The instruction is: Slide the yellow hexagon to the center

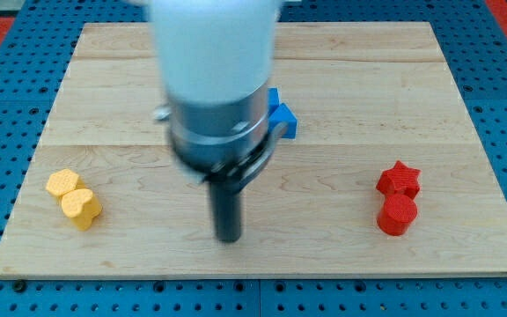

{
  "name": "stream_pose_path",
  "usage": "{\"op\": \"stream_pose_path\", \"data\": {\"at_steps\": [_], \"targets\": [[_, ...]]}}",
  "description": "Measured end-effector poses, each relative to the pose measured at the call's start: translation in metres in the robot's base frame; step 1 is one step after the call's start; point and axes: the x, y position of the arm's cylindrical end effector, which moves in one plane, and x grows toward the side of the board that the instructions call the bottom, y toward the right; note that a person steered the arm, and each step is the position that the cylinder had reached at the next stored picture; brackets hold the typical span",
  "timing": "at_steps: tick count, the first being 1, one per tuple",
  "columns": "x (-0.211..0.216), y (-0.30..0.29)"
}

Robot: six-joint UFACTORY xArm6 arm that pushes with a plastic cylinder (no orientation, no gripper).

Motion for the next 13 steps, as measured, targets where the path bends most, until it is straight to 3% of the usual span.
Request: {"op": "stream_pose_path", "data": {"at_steps": [1, 2, 4, 5, 6, 8, 10, 11, 12, 13], "targets": [[0.003, -0.086], [-0.033, -0.147], [-0.047, -0.139], [-0.03, -0.175], [-0.055, -0.213], [-0.1, -0.195], [-0.124, -0.136], [-0.125, -0.201], [-0.145, -0.15], [-0.151, -0.06]]}}
